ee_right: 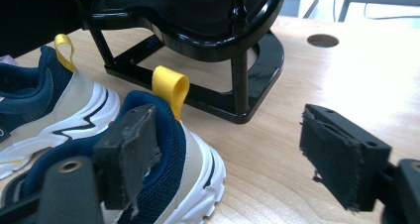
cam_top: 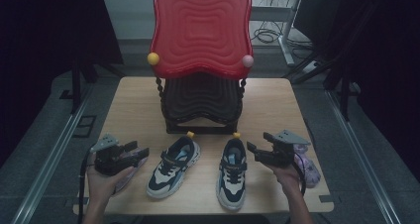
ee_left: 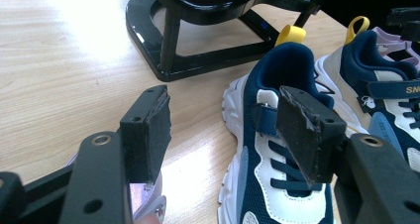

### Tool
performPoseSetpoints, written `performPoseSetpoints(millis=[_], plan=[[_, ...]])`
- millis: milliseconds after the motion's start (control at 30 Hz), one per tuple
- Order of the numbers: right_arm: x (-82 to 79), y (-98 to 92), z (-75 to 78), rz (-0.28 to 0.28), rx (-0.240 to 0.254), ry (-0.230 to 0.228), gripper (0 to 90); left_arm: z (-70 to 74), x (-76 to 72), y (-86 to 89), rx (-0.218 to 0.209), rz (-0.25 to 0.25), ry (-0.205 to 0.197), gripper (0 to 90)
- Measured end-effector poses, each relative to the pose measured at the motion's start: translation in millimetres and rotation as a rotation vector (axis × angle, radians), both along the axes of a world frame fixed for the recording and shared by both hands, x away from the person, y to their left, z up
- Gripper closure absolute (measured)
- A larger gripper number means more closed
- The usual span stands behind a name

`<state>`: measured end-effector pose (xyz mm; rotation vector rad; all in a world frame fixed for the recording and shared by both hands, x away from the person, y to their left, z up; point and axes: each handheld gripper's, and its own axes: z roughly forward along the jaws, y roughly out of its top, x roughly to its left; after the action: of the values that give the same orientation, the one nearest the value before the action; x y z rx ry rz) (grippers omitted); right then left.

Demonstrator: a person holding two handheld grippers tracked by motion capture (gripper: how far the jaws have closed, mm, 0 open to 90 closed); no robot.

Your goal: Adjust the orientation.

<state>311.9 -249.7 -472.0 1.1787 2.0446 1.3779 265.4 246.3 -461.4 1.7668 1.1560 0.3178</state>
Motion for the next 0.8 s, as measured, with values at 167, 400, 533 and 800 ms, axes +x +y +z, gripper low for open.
performPoseSetpoints(millis=[167,400,533,800], plan=[[1.0,-0.5,-4.5,-0.011,-0.031,0.011,26.1,-2.9,2.4,-6.0,0.012,-0.011,0.007,40.8],[-2.9,-1.1,-1.3,-0.015,-0.054,0.005,29.3,-1.7,-7.1,-16.6,0.026,-0.075,-0.002,54.8],[-7.9,1.7,1.8,-0.003,-0.043,-0.015,29.4,3.0,-14.7,-15.5,0.038,-0.105,-0.017,63.2],[-6.2,1.1,-0.9,-0.006,-0.045,-0.012,29.4,-4.7,-10.7,-17.8,0.057,-0.088,0.025,81.8]])
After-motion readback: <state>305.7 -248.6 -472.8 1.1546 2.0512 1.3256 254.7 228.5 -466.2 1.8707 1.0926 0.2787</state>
